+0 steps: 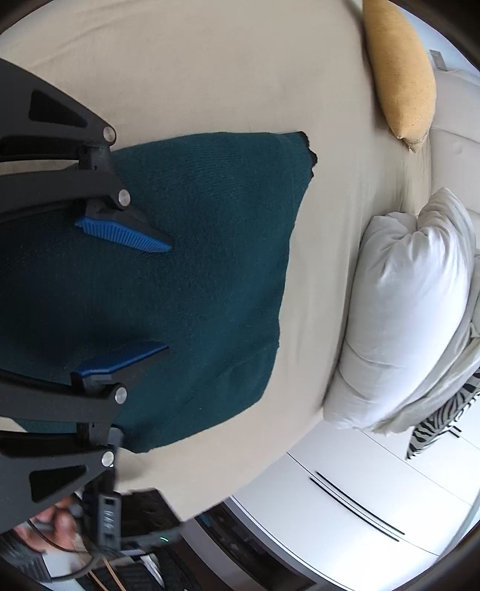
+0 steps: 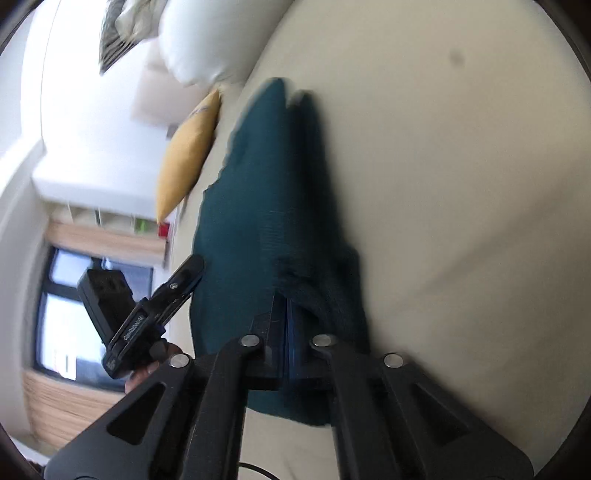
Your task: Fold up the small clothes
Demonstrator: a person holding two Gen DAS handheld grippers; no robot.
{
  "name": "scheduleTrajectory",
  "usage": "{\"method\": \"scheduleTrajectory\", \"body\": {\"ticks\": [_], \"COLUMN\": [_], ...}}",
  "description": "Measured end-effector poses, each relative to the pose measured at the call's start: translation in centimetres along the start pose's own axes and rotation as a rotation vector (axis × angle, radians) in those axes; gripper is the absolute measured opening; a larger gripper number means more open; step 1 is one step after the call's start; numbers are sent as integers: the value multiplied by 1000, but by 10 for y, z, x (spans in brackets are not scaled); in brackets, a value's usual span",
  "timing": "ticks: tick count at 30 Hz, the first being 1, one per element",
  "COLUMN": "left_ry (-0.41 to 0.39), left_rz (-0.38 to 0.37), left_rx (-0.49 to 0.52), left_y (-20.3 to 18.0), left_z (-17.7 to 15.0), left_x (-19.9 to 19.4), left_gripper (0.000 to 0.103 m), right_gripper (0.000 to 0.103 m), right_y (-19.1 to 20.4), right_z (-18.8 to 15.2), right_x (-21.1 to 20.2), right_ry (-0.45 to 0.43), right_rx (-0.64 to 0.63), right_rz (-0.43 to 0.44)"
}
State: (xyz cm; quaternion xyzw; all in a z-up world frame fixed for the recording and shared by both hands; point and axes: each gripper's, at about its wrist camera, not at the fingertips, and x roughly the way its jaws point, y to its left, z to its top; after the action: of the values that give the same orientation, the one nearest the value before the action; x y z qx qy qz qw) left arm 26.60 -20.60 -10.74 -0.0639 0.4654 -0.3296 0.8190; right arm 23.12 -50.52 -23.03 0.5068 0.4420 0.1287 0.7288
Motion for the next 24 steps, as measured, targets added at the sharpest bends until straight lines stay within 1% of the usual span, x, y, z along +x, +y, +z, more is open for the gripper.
{"method": "scheduleTrajectory", "body": {"ticks": [1,2,4,7,9,10,12,13,14,15,16,17,19,20,22,23,24], "left_ry": [-1,-1,-3,-29,-32,-21,31,37,30,22,15,4,-6,-4,4,8,7], "left_rz": [-6,-6,-1,42,62,70,84,84,91,98,100,97,94,96,100,100,98], "left_rx": [-1,-2,-6,17,26,22,25,39,55,67,68,62,58,63,67,70,72], "left_y": [1,1,-1,-7,-7,-4,6,8,8,7,8,10,10,10,9,9,9], "left_z": [-1,0,2,13,22,26,30,30,29,28,26,25,23,23,24,24,24], "left_x": [-1,-2,-6,-11,-7,-2,19,25,27,28,29,30,30,30,31,31,31], "left_gripper": [53,53,52,52,52,52,52,52,52,52,52,52,52,52,52,52,52], "right_gripper": [0,0,0,0,0,0,0,0,0,0,9,9,11,17,64,66,66], "right_y": [-5,-5,-5,-8,-4,-5,-7,-5,-1,9,24,32,63,73,88,87,82], "right_z": [-6,-16,-25,-25,-31,-33,-39,-42,-41,-41,-40,-41,-26,-21,0,6,13], "right_x": [-1,-7,-13,-13,-16,-21,-29,-31,-33,-38,-44,-53,-60,-59,-38,-28,-13], "right_ry": [-12,-30,-47,-56,-65,-66,-58,-43,-33,-29,-41,-61,-113,-115,-86,-80,-63], "right_rx": [3,-25,-25,-20,-43,-54,-70,-72,-86,-114,-149,-177,-241,-263,-297,-292,-276], "right_rz": [28,12,-9,-21,-49,-57,-65,-73,-94,-135,-149,-141,-63,-40,-10,-21,-44]}}
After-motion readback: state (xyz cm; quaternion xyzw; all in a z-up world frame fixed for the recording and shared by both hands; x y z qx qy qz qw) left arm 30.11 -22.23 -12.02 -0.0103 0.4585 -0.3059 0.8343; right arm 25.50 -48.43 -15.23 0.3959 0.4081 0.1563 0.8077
